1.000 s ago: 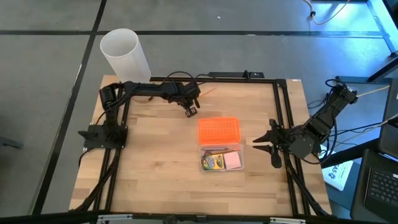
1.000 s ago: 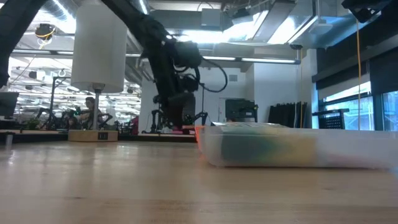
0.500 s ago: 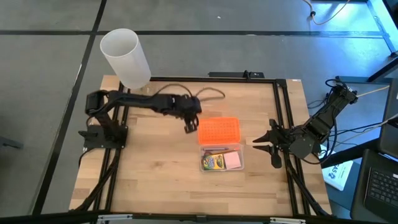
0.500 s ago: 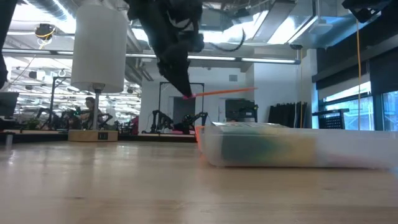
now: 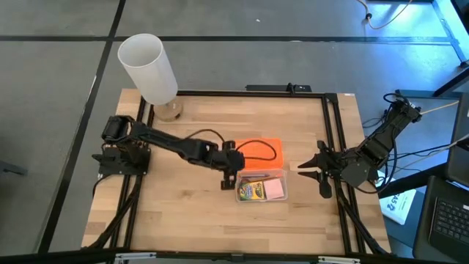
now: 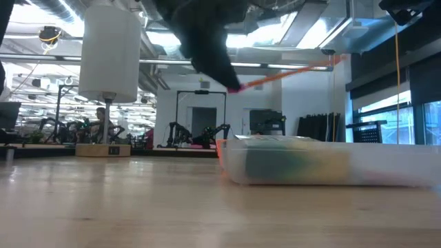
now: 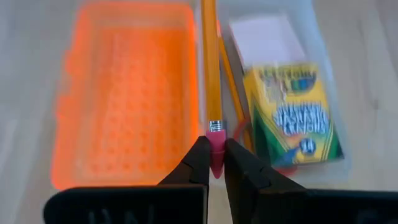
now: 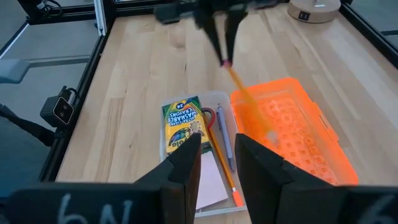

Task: Pack school essentials
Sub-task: Put the yellow pencil into the orange supply box

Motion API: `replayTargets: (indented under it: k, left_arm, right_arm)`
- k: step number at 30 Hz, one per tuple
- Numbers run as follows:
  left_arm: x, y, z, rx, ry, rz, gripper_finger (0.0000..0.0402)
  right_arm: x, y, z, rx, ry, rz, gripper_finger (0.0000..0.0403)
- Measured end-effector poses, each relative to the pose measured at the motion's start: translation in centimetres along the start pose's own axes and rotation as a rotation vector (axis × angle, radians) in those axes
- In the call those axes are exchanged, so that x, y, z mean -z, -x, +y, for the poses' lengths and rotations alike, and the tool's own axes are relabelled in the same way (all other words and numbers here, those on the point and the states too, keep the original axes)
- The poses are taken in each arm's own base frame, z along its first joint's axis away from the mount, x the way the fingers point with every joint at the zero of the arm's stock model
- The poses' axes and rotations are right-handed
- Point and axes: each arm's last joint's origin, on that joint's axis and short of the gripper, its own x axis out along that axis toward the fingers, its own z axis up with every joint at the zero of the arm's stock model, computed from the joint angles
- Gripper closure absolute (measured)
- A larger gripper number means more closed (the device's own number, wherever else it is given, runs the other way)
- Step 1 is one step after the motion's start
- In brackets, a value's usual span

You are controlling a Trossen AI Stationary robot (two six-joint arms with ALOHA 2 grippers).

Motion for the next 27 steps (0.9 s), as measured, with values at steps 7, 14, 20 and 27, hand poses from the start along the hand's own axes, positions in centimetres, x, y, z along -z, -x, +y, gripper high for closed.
replayTargets:
  k: [7,14,20,27]
  left_arm:
    - [1.1,-2.9,-1.4,0.008,-0.032,0.051,0.0385]
    - [2.3,-5.4,-1.6,-0.017,-0.036,0.112,0.0385]
    - [3.1,-6.7,-1.8,-0.006,-0.043,0.151,0.0385]
    - [3.1,-6.9,-1.9,0.011,-0.039,0.147,0.0385]
  right_arm:
    - [0.0,0.1,0.0,-0.002,-0.003,-0.001,0.0302]
    - [0.0,0.1,0.0,-0.019,-0.002,0.009,0.0302]
    - [0.0,0.1,0.0,-0.022,-0.002,0.011,0.0302]
    - [0.0,0.1,0.0,-0.022,-0.002,0.011,0.0302]
